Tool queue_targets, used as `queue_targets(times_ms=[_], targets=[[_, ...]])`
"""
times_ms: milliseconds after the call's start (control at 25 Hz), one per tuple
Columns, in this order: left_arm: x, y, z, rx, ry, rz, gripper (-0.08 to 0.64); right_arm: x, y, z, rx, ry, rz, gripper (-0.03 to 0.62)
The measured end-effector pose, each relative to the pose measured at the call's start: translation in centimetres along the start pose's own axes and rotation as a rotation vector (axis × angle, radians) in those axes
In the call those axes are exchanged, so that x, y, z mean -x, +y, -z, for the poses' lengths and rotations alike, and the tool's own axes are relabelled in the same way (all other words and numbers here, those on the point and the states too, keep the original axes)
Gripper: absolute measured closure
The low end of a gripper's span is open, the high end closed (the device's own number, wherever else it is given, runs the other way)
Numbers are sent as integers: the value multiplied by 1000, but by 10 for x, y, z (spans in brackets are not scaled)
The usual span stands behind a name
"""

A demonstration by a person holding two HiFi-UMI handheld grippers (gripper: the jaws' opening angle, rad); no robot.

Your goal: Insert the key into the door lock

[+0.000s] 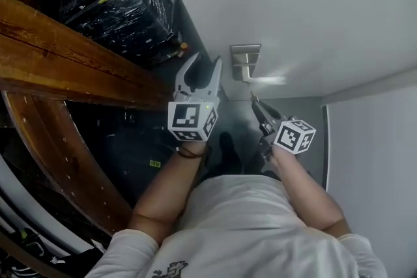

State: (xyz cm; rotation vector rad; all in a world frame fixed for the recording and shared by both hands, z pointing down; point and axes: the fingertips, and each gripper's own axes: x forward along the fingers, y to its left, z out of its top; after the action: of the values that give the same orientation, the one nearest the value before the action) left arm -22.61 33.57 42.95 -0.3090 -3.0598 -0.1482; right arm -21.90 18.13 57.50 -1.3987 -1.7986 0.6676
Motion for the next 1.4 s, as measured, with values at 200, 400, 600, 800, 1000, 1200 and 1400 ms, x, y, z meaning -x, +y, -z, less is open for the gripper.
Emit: queue_targets(times_ms=[200, 400, 600, 800, 1000, 1200, 1400], targets=[[-13, 0, 6, 3, 4, 42, 403, -21, -22, 1, -95, -30, 24, 568], [-17, 0, 8, 0, 2, 61, 403, -33, -29, 1, -179, -54, 13, 568], [-18, -1, 8, 19, 0, 66, 403, -39, -28, -1, -228, -78, -4, 568], [-18, -1, 7, 20, -4, 71, 403, -41, -28, 0, -286, -102, -13, 568], [-18, 0, 7, 18, -8, 75, 403, -43, -25, -1, -347, -122, -36, 568], [-17, 0, 7, 16, -8, 76, 403, -45, -22, -2, -371, -133, -57, 568], [-17, 1, 7, 13, -9, 72, 403, -43, -23, -1, -436, -157, -64, 568]])
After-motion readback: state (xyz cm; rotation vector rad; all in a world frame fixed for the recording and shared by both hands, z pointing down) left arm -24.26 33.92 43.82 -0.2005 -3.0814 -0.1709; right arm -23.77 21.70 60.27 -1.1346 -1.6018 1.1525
